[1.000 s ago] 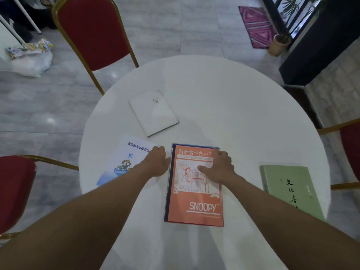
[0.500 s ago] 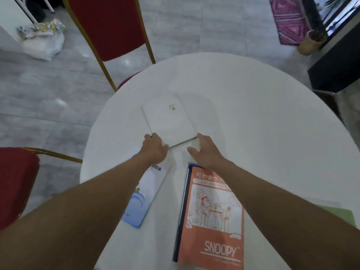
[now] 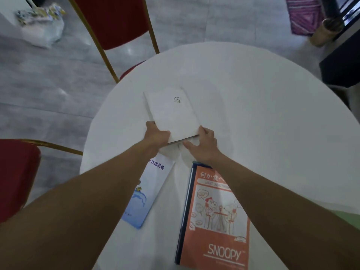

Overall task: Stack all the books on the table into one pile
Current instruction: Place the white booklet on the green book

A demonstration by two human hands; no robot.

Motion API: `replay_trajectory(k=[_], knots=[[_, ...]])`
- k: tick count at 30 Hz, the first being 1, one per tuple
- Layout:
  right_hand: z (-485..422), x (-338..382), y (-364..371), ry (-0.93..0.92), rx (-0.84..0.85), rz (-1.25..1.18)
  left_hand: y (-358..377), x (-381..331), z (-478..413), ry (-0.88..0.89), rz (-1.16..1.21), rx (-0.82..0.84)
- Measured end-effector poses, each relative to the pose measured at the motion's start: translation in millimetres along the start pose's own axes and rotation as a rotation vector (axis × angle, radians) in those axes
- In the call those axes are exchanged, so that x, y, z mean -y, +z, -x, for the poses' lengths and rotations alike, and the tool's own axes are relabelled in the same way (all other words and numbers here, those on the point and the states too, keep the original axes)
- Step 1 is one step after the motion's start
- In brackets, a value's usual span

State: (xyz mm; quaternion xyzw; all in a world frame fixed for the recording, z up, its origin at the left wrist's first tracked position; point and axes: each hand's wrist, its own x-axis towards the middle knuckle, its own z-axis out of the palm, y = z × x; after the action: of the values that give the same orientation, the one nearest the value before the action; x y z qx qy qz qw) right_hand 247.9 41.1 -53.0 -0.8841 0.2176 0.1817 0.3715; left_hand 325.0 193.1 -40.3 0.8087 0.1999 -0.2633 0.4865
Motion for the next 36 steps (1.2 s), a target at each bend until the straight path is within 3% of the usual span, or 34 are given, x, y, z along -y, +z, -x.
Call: replay_trajectory(k=[6,12,19,26,36], knots=[[32.3,1.7,-14.1,0.048,0.081,-0.025,-12.2,-13.1,27.4,0.084,0.162,0.092],[61.5,1.4,-38.8,0.163,-0.031,-0.483,-22.5,-22.6,72.3,0.129,0.231,0.304],[124.7,-47.6,-54.8,0.216,-0.139,-0.661,2.4,-11.5,129.9,0.280,-0.100,0.430],[192.5,-127.8,-69.5,0.311,-0.223,-0.640,65.5,8.8,190.7,0.427,-0.387,0.481],[270.3,-246.9,-121.0,0.358,-0.281,-0.582,184.7,36.1,273.5,0.445,-0.598,0.546]])
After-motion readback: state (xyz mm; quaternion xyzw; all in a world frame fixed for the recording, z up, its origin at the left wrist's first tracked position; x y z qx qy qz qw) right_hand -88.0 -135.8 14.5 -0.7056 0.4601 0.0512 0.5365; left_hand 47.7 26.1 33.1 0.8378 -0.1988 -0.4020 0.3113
